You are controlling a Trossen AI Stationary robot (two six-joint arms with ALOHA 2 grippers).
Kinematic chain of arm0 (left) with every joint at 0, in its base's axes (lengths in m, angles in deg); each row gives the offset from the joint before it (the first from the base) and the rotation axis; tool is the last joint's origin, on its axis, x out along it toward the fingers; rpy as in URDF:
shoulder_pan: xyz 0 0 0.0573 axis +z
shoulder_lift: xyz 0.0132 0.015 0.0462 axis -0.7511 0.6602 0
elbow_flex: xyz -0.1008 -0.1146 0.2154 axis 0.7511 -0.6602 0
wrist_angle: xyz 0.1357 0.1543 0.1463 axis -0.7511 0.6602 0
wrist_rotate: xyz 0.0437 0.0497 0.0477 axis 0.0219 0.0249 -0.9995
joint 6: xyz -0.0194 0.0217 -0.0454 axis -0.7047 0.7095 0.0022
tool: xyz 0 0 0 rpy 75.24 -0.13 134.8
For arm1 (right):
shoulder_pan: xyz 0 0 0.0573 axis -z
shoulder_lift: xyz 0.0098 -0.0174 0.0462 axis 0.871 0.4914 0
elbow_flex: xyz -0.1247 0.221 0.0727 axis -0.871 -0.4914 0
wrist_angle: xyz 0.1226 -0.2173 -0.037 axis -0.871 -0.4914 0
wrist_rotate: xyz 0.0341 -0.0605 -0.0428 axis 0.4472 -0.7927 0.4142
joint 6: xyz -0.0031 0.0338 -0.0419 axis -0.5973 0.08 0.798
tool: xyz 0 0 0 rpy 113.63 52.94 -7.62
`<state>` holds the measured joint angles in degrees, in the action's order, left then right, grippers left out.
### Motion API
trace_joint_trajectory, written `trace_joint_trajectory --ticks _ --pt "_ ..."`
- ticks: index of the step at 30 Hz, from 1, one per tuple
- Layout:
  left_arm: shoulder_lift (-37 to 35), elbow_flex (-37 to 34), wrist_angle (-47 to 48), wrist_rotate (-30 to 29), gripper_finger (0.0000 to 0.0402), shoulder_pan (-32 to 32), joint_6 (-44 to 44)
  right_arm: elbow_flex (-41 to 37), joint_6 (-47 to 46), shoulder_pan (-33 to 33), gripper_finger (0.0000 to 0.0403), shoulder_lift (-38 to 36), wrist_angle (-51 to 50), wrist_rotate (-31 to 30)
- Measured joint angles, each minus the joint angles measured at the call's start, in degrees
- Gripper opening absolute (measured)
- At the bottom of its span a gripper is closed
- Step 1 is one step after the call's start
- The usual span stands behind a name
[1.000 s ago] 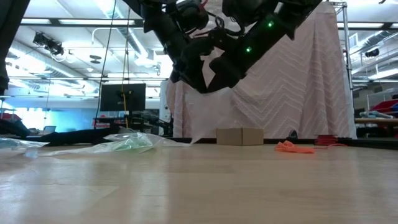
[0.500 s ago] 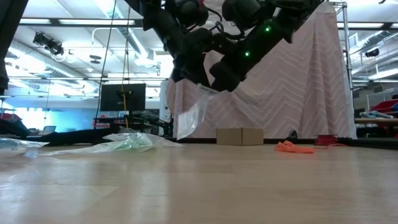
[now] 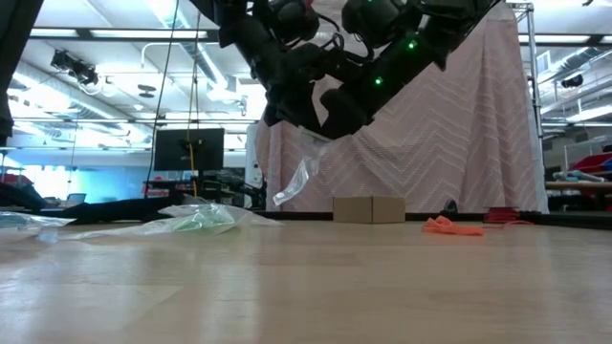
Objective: Sort rubber bands
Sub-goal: Open the transparent zip bag
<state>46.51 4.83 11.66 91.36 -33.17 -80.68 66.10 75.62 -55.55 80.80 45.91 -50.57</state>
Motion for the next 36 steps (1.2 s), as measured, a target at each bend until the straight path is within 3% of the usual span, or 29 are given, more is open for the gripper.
trace_joint_trajectory --ticks 9,14,26,36 --pt "-1.0 2.8 5.5 -1.5 0.0001 0.8 4.1 -0.2 -2.1 1.2 0.0 2.3 3.6 4.2" --pt "-2.0 4.5 6.3 -6.6 0.0001 1.2 6.5 -0.3 -1.8 1.0 0.0 2.4 2.8 6.2" --pt "-3.5 4.4 11.8 -7.3 0.0001 1.3 6.9 -0.2 -4.0 0.4 0.0 2.5 -5.1 2.9" --pt "-3.5 4.4 14.5 -9.5 0.0001 1.3 8.0 -0.2 -4.1 -0.6 0.0 2.4 -5.3 1.4"
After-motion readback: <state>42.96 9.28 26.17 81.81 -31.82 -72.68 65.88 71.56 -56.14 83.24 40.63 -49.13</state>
